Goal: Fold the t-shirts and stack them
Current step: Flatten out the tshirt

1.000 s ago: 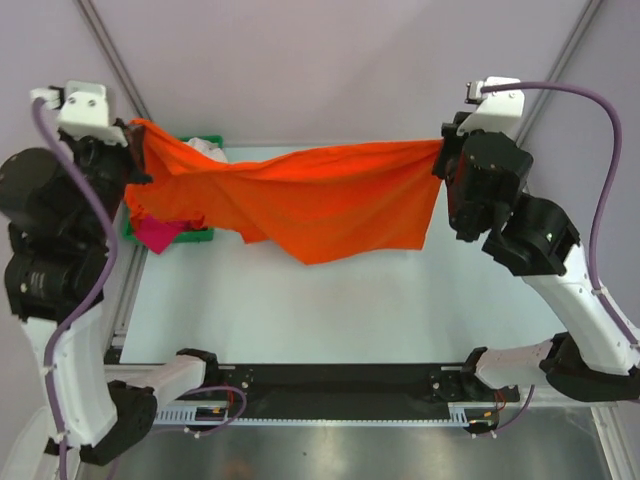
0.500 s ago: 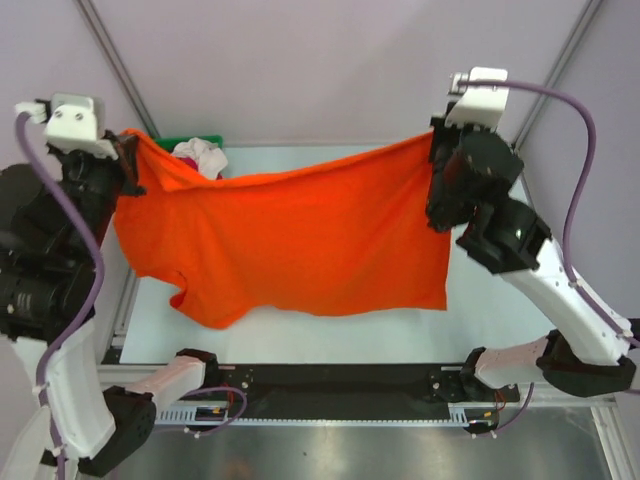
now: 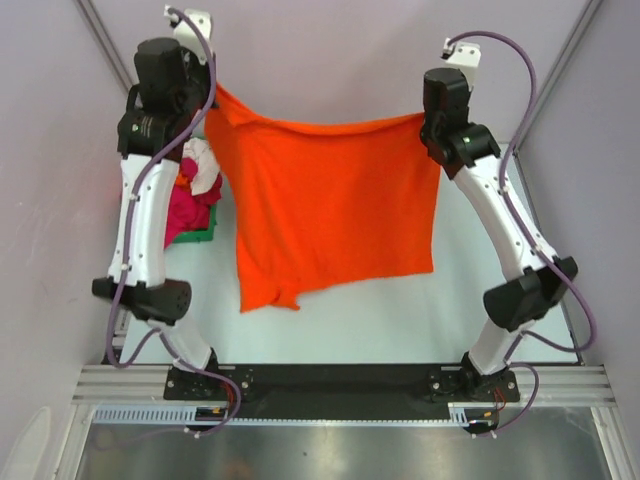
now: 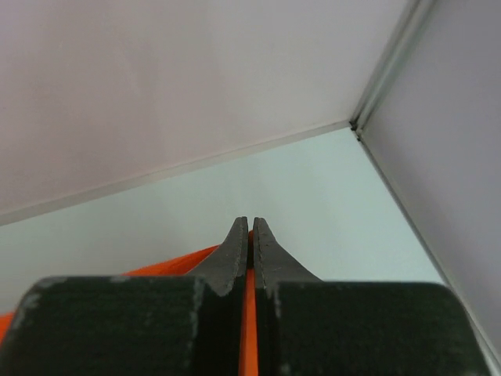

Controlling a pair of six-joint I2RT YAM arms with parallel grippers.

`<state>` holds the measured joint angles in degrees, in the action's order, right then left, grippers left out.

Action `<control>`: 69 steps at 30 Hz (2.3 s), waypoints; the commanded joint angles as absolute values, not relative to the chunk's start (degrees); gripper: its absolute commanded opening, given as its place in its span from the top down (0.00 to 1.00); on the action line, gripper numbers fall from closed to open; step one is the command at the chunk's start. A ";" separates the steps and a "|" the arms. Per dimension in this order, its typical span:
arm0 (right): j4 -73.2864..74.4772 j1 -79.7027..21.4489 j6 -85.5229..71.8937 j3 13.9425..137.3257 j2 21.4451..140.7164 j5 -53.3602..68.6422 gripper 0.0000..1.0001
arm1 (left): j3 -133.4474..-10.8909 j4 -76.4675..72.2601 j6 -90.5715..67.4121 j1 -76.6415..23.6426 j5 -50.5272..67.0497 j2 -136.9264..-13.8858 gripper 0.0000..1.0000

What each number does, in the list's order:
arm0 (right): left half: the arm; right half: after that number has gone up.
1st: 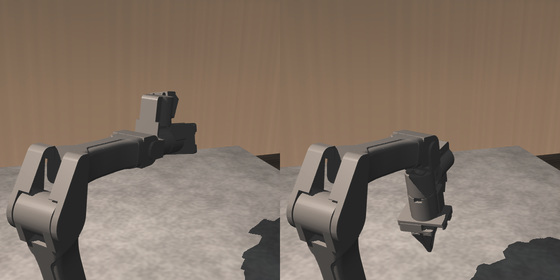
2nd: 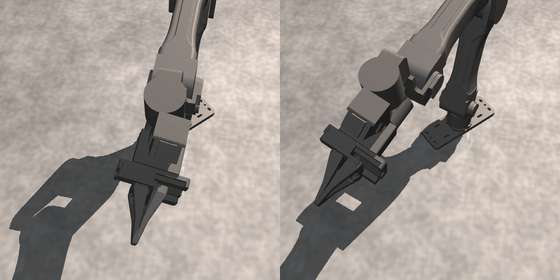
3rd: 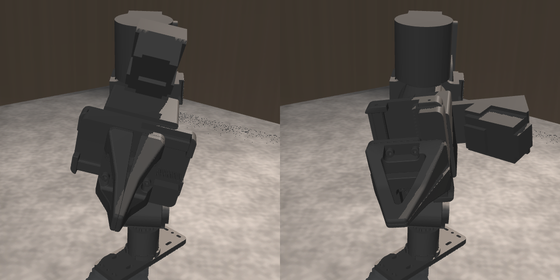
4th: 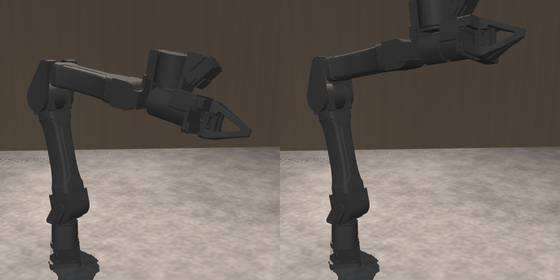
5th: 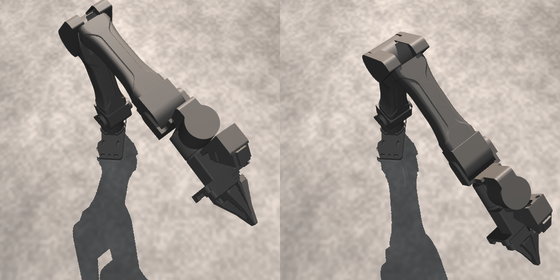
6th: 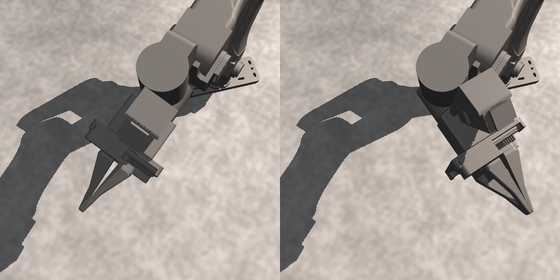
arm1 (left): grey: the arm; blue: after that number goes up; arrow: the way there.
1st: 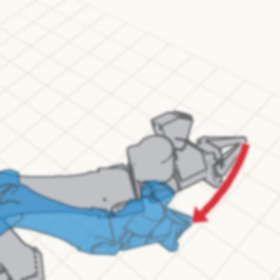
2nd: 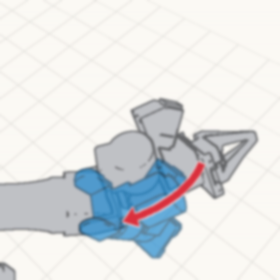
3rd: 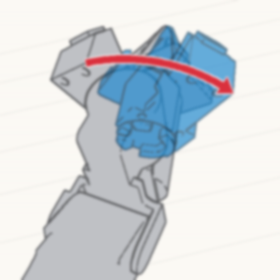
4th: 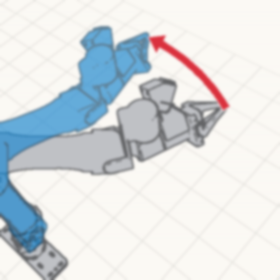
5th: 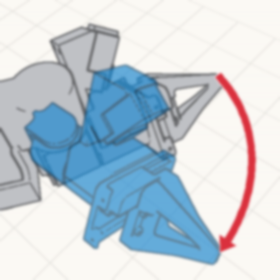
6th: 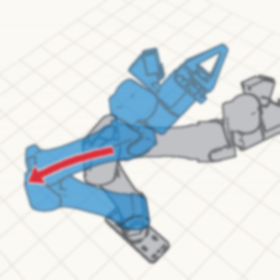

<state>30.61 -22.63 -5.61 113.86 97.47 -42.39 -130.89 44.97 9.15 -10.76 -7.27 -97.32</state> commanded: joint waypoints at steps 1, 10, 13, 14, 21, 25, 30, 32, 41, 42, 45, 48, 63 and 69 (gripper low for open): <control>28.30 -20.57 -6.94 124.35 100.80 -38.24 1.00 | -147.38 37.72 12.12 -11.42 -11.77 -100.62 1.00; 27.07 -23.64 -4.93 130.44 99.42 -38.49 1.00 | -145.91 31.38 16.52 -16.34 -16.26 -96.16 1.00; 26.46 -26.27 -2.82 125.96 95.91 -40.33 1.00 | -142.22 32.16 15.91 -17.66 -16.87 -92.30 1.00; 25.93 -28.11 -2.29 124.64 94.84 -40.95 1.00 | -141.25 32.78 15.47 -18.28 -16.87 -91.15 1.00; 21.72 -38.04 3.77 110.84 82.02 -50.42 1.00 | -120.36 35.68 10.99 -21.00 -16.61 -73.58 1.00; 18.20 -46.13 10.62 107.32 75.86 -58.34 1.00 | -115.93 38.23 11.51 -21.36 -16.44 -65.23 1.00; -1.18 -59.48 31.99 101.88 69.36 -71.96 1.00 | -114.96 40.95 12.92 -21.36 -13.72 -57.31 1.00; -16.95 -66.07 42.04 98.90 68.56 -76.18 1.00 | -116.27 42.01 12.92 -21.36 -13.10 -56.08 1.00; -32.45 -69.53 59.70 100.28 69.61 -77.08 1.00 | -123.32 47.20 11.61 -21.36 -13.01 -56.78 1.00; -29.65 -68.48 54.63 100.28 68.91 -76.65 1.00 | -122.35 47.20 11.25 -21.36 -12.49 -56.69 1.00; -13.52 -63.12 41.47 99.85 67.42 -74.63 1.00 | -118.75 47.11 9.67 -21.27 -11.95 -57.21 1.00; 7.18 -53.55 26.17 99.67 66.54 -69.45 1.00 | -113.57 46.41 9.23 -21.18 -12.04 -57.92 1.00; 19.16 -22.33 -10.80 78.93 75.30 -43.33 1.00 | -70.85 24.97 12.74 -21.01 -12.83 -63.35 1.00; 16.44 -18.64 -11.25 81.02 85.40 -40.26 1.00 | -71.01 18.99 13.27 -19.34 -13.00 -73.98 1.00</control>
